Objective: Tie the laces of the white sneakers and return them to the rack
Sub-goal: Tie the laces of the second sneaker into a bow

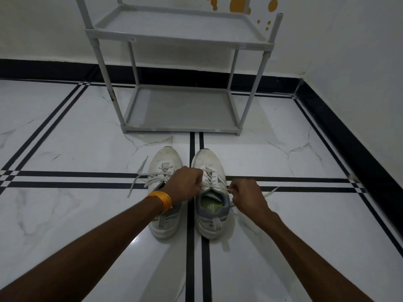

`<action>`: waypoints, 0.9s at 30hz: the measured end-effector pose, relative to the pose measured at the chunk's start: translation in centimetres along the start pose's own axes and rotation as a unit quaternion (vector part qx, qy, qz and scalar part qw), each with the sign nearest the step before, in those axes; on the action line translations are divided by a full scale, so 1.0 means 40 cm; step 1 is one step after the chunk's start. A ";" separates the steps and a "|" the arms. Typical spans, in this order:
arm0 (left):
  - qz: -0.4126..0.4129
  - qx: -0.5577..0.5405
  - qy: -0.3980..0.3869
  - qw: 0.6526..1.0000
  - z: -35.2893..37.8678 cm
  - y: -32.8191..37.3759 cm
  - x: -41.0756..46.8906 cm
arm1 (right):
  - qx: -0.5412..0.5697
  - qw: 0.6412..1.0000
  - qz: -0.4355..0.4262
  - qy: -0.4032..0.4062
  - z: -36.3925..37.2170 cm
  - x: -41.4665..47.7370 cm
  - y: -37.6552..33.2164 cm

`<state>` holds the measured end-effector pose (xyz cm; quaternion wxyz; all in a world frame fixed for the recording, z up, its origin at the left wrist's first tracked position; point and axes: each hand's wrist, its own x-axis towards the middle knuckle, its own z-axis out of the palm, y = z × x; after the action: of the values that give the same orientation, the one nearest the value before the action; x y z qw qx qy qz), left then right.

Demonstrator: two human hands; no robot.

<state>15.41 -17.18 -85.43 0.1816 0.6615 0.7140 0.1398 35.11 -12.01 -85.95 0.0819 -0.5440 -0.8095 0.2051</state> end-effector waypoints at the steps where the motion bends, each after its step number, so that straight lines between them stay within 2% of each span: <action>1: 0.000 0.002 0.004 1.000 0.000 0.001 -0.003 | 0.003 1.000 0.005 -0.007 0.000 0.001 0.000; 6: -0.016 0.010 0.023 1.000 -0.016 0.010 -0.021 | 0.039 0.998 0.016 -0.035 -0.039 0.017 -0.008; 9: -0.021 0.068 0.034 0.997 -0.046 0.006 -0.031 | 0.097 0.992 0.024 -0.074 -0.094 0.012 -0.017; 11: -0.012 0.085 0.063 0.994 -0.077 0.014 -0.030 | 0.211 0.972 0.030 -0.104 -0.126 0.004 -0.032; 12: -0.015 0.042 0.071 0.996 -0.092 0.020 -0.027 | 0.287 0.951 0.030 -0.114 -0.133 0.000 -0.045; 13: -0.029 -0.046 0.071 0.996 -0.106 0.030 -0.027 | 0.349 0.929 0.030 -0.117 -0.135 -0.001 -0.057; 14: -0.051 -0.160 0.059 0.984 -0.114 0.040 -0.026 | 0.399 0.909 0.030 -0.115 -0.132 -0.001 -0.069; 15: -0.071 -0.276 0.040 0.958 -0.118 0.051 -0.027 | 0.444 0.889 0.028 -0.109 -0.124 -0.001 -0.080; 17: -0.093 -0.455 0.015 0.886 -0.110 0.068 -0.027 | 0.523 0.847 0.031 -0.092 -0.103 -0.001 -0.100; 19: -0.112 -0.574 0.017 0.811 -0.090 0.077 -0.028 | 0.558 0.825 0.044 -0.072 -0.088 0.001 -0.109; 20: -0.124 -0.607 0.023 0.784 -0.081 0.080 -0.028 | 0.562 0.823 0.051 -0.064 -0.084 0.002 -0.109; 21: -0.132 -0.618 0.033 0.774 -0.072 0.081 -0.027 | 0.562 0.823 0.054 -0.060 -0.082 0.002 -0.108; 22: -0.134 -0.613 0.045 0.777 -0.063 0.082 -0.026 | 0.560 0.825 0.056 -0.055 -0.081 0.002 -0.109; 27: -0.095 -0.533 0.064 0.838 -0.031 0.084 -0.023 | 0.509 0.856 0.077 -0.041 -0.077 0.005 -0.108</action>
<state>17.91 -17.75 -82.79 0.4721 0.3809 0.5985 0.5233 32.46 -12.46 -81.39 0.2978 -0.4779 -0.5499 0.6169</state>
